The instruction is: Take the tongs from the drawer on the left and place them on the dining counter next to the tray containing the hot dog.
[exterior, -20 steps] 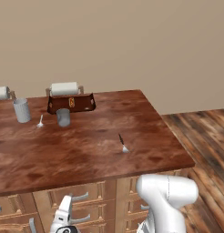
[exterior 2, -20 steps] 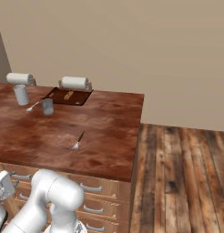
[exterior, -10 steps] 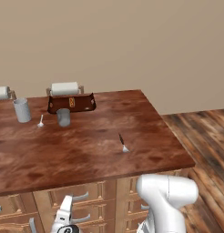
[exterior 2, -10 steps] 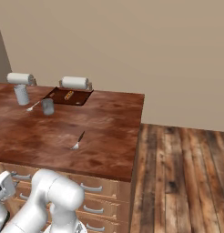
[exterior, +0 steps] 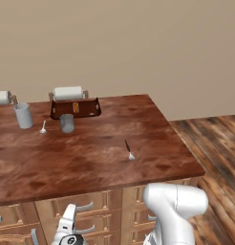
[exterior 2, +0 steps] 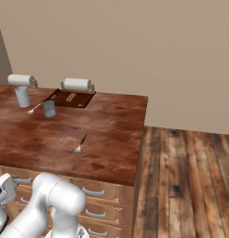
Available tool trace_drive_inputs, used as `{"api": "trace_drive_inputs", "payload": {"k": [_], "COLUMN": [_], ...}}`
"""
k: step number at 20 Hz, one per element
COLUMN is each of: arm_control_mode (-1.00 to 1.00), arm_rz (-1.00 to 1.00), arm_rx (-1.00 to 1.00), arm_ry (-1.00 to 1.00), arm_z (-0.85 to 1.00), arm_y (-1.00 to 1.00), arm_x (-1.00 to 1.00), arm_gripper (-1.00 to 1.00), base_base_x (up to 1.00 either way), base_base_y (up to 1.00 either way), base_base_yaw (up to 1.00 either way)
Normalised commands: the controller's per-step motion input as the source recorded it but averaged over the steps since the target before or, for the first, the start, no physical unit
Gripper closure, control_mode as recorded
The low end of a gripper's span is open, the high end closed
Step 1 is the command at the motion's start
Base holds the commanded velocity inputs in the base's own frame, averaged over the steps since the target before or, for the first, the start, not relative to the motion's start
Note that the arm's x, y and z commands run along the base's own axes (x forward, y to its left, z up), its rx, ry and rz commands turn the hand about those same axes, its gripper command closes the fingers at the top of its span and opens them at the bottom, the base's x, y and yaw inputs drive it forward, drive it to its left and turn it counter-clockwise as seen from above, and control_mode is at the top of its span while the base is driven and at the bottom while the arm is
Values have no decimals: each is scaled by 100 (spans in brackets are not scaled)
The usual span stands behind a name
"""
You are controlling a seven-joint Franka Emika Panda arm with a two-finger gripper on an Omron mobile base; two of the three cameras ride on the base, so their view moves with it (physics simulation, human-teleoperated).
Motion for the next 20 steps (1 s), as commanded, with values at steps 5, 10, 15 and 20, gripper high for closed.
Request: {"api": "trace_drive_inputs", "payload": {"k": [5, 10, 15, 20], "arm_control_mode": [-100, -100, -100, -100], "arm_rz": [0, 0, 0, 0], "arm_rx": [0, 0, 0, 0], "arm_ry": [7, 2, 0, 0], "arm_z": [-5, -16, -6, -5], "arm_y": [-19, -38, -37, -22], "arm_x": [32, 24, 1, -14], "arm_gripper": [100, 100, 100, 100], "base_base_x": [0, 0, 0, 0], "base_base_y": [0, 0, 0, 0], "base_base_yaw": [0, 0, 0, 0]}}
